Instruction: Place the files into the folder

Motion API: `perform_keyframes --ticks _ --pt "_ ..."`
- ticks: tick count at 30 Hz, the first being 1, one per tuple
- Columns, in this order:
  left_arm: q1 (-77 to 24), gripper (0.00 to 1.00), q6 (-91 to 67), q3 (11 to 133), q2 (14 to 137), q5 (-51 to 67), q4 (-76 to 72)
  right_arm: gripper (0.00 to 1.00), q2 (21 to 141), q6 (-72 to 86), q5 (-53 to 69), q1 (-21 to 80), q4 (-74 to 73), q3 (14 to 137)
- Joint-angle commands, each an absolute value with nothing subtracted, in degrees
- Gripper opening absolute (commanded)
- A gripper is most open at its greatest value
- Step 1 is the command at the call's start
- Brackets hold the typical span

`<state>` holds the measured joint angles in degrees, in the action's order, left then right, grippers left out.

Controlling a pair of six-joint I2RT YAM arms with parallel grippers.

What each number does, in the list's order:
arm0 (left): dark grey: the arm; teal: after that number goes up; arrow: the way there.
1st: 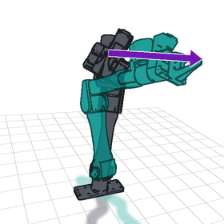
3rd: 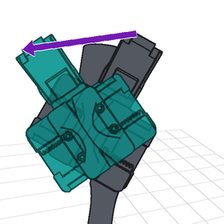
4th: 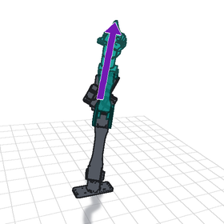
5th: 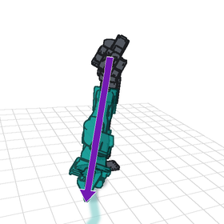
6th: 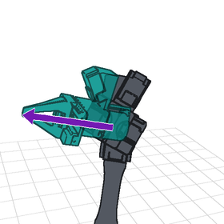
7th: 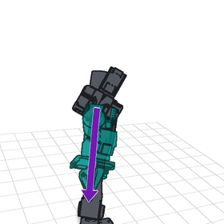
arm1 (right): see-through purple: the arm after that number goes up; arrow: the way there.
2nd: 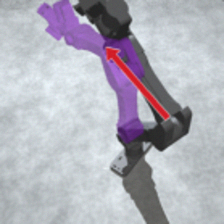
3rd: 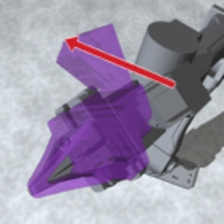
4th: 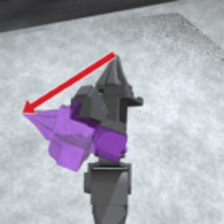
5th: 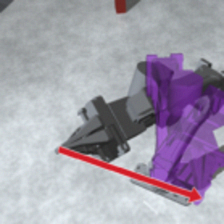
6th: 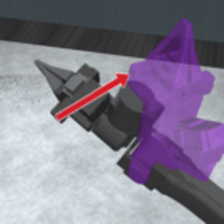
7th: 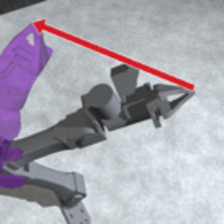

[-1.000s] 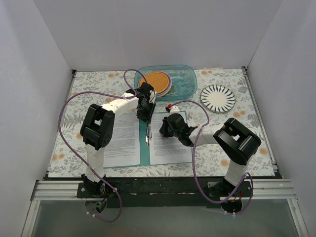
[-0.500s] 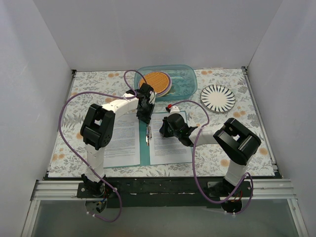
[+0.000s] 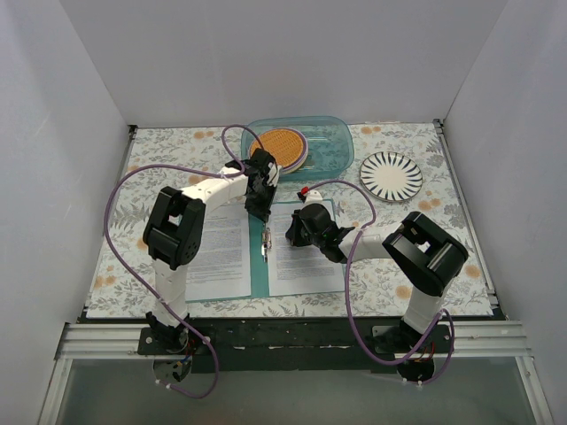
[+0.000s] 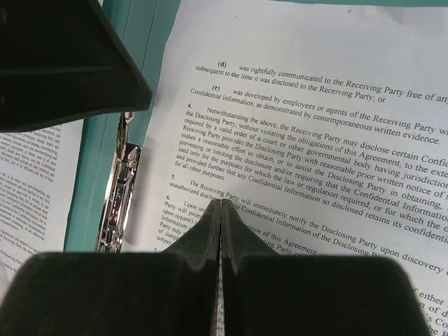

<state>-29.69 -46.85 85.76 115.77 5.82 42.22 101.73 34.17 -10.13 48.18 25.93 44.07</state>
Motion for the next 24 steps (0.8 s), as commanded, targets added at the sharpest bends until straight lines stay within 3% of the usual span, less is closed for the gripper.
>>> perform_keyframes --ticks 1,18,24 --pt "-29.71 0.01 -45.53 85.87 109.52 7.91 44.65 0.01 104.59 34.01 -10.28 48.78 19.42 42.1" --pt "-29.71 0.02 -39.47 79.81 103.18 23.29 52.12 0.01 106.79 35.77 -12.13 48.78 14.51 44.3" --pt "-29.71 0.07 -37.53 78.05 103.88 27.59 53.7 0.01 107.23 36.21 -12.66 48.78 13.27 45.0"
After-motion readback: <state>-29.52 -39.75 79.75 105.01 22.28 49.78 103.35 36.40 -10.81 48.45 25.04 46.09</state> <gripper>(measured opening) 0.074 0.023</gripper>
